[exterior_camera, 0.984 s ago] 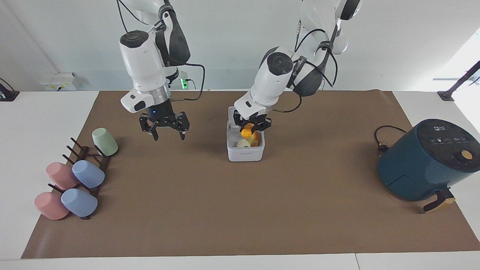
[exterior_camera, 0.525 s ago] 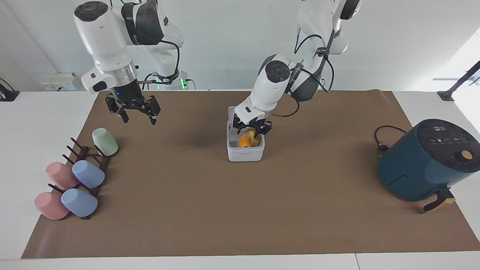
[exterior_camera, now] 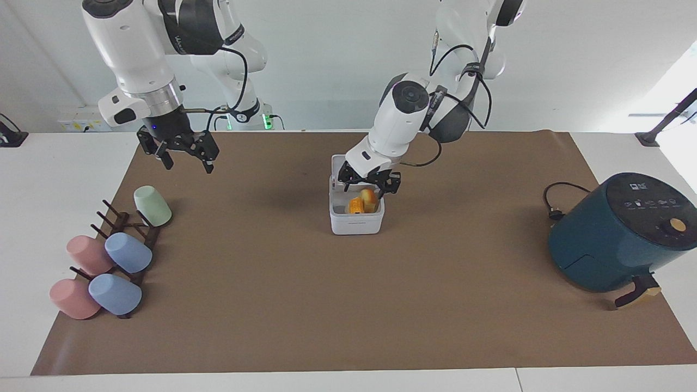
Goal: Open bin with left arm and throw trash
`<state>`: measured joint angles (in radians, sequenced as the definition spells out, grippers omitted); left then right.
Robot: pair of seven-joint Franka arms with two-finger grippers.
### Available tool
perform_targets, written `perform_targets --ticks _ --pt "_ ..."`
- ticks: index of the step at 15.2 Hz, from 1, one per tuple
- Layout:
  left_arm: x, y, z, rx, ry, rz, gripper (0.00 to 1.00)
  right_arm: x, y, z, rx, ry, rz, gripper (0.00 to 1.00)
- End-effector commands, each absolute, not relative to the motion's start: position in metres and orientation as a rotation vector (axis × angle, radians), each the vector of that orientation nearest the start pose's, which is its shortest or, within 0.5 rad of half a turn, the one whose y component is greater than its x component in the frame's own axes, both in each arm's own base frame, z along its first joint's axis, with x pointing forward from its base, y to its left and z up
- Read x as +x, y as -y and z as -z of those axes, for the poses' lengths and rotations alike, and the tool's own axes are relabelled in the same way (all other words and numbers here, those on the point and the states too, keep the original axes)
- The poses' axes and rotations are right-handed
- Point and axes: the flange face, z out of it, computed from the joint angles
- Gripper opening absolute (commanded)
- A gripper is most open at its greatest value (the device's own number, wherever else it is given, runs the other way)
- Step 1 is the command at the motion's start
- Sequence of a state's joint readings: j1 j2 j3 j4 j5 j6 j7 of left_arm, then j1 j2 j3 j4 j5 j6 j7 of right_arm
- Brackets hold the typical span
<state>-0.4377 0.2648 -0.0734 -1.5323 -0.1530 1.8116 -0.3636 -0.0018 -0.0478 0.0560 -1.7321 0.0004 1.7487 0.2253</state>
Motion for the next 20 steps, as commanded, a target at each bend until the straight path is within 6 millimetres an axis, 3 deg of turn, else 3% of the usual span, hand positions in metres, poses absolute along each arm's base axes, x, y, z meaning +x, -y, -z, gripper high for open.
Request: perform_targets --ticks 1,4,6,9,14,18,20 --pt "0.567 0.256 -0.557 -3.221 -0.107 -0.020 1.00 0.553 -0.029 -0.588 -3.144 -0.224 0.061 1.00" --pt "0.571 0.162 -0.589 -3.178 -0.221 -0.042 1.00 0.550 -0.028 -0.585 -3.148 -0.181 0.051 1.00" --pt "0.565 0.112 -0.603 -3.169 -0.286 -0.070 1.00 0.548 -0.033 -0.587 -3.149 -0.172 0.046 1.00" --pt "0.550 0.071 -0.611 -3.156 -0.299 -0.086 1.00 0.547 -0.028 -0.587 -3.147 -0.189 0.036 1.00" --pt "0.540 0.061 -0.628 -3.146 -0.215 -0.158 1.00 0.540 -0.025 -0.596 -3.156 -0.193 -0.045 1.00" --pt "0.524 0.075 -0.643 -3.152 -0.254 -0.190 1.00 0.542 -0.016 -0.611 -3.153 -0.220 -0.041 1.00" --pt "0.524 0.076 -0.639 -3.157 -0.238 -0.149 1.00 0.541 -0.015 -0.614 -3.153 -0.223 -0.053 1.00"
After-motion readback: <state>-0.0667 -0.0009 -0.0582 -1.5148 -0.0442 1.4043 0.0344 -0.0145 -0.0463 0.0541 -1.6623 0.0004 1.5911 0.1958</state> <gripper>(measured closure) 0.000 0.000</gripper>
